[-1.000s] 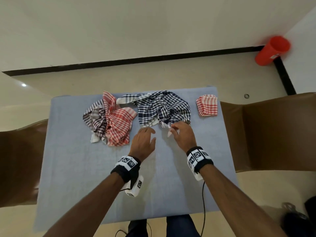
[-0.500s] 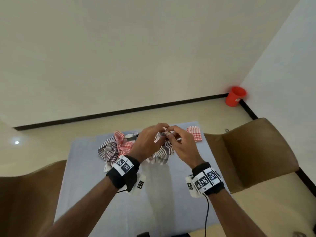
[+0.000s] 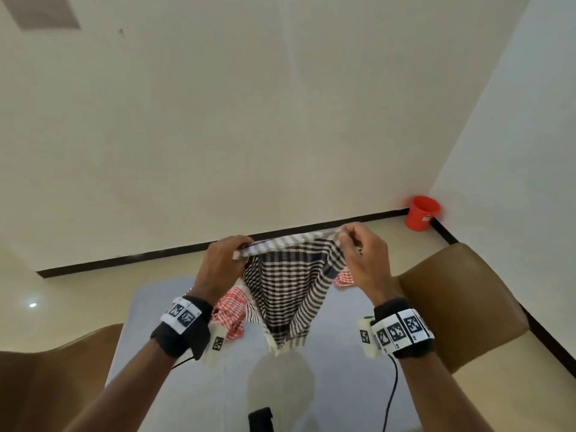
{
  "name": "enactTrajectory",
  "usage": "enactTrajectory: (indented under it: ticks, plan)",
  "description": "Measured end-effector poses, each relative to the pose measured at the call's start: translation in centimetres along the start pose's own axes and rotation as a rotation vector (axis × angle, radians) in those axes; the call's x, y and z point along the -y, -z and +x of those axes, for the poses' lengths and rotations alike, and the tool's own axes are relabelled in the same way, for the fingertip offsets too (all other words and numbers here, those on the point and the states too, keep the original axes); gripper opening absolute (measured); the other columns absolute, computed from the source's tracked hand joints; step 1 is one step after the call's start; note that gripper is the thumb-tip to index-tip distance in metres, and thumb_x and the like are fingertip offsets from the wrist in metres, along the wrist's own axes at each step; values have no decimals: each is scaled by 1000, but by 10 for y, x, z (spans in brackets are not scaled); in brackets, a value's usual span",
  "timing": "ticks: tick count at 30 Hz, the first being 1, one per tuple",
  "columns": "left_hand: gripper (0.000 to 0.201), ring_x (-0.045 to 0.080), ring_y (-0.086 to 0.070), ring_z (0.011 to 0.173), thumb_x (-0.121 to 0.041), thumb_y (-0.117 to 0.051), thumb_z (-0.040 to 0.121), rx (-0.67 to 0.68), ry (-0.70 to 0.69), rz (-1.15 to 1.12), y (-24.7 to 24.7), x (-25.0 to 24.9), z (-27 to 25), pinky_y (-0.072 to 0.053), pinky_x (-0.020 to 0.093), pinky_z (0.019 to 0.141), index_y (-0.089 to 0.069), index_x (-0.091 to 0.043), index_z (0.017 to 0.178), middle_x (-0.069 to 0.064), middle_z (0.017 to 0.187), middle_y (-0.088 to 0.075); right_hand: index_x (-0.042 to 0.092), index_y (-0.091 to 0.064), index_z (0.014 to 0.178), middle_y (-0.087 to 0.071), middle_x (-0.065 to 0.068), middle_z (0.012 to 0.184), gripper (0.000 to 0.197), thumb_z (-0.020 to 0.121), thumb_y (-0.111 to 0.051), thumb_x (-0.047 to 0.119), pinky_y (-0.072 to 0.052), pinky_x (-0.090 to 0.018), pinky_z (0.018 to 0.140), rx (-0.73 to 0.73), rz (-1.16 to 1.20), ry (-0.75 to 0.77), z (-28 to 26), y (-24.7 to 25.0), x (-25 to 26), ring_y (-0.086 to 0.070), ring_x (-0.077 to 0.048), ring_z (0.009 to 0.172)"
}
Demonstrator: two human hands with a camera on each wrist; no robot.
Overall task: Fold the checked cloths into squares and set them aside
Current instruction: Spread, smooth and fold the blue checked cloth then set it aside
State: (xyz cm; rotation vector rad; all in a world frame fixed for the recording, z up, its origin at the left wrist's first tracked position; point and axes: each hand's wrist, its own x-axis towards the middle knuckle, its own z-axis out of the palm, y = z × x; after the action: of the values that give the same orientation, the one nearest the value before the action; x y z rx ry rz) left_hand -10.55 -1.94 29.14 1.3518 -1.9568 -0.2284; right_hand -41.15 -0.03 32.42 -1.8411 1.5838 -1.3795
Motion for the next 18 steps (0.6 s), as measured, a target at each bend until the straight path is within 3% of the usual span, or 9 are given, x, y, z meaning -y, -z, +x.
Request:
enactTrajectory:
  ticks: [2, 4, 7, 9, 12, 18]
  plan:
    - [32, 3, -72, 91, 2, -75, 84, 76, 9, -57, 6, -2, -15, -59, 24, 83, -76, -16, 111, -6, 102, -77, 16, -68, 104, -71, 6, 88, 9, 101, -60, 19, -58, -24, 68, 60, 60, -94, -9, 14, -11, -69, -7, 79]
    - [33, -3, -71, 89, 6, -71, 86, 208, 7, -80, 12, -5, -31, -59, 17, 77, -78, -19, 107, -12, 97, -77, 18, -70, 105, -75, 0, 87, 9, 101, -62, 20, -62, -35, 65, 228, 140, -168, -19, 30, -18, -73, -15, 75]
    - [30, -7, -70, 84, 6, -68, 88, 270, 48, -14, 20, 1, -54, -53, 10, 69, -79, -19, 102, -14, 89, -75, 28, -70, 98, -78, 6, 85, 11, 100, -64, 20, -63, -35, 67, 380, 182, -170, -27, 50, -29, -75, -15, 74]
    - [29, -1, -70, 75, 5, -68, 87, 235, 106, 64, 27, 13, -70, -54, 17, 65, -77, -22, 93, -12, 83, -75, 24, -72, 101, -78, 6, 87, 9, 100, -64, 20, -63, -35, 72, 389, 185, -156, -26, 57, -38, -75, -12, 77]
    - [34, 14, -67, 64, 9, -71, 77, 165, 256, 194, 37, 30, -93, -54, 36, 59, -71, -25, 81, -6, 69, -71, 15, -73, 108, -78, 2, 93, 14, 100, -63, 21, -64, -37, 77, 402, 230, -170, -28, 58, -51, -76, -12, 84]
    - [38, 12, -68, 74, 8, -63, 86, 89, 478, 230, 54, 42, -145, -54, 31, 67, -68, -29, 90, -5, 81, -74, 18, -73, 109, -79, 0, 93, 14, 99, -64, 22, -63, -41, 81, 426, 301, -233, -39, 50, -70, -76, -18, 86]
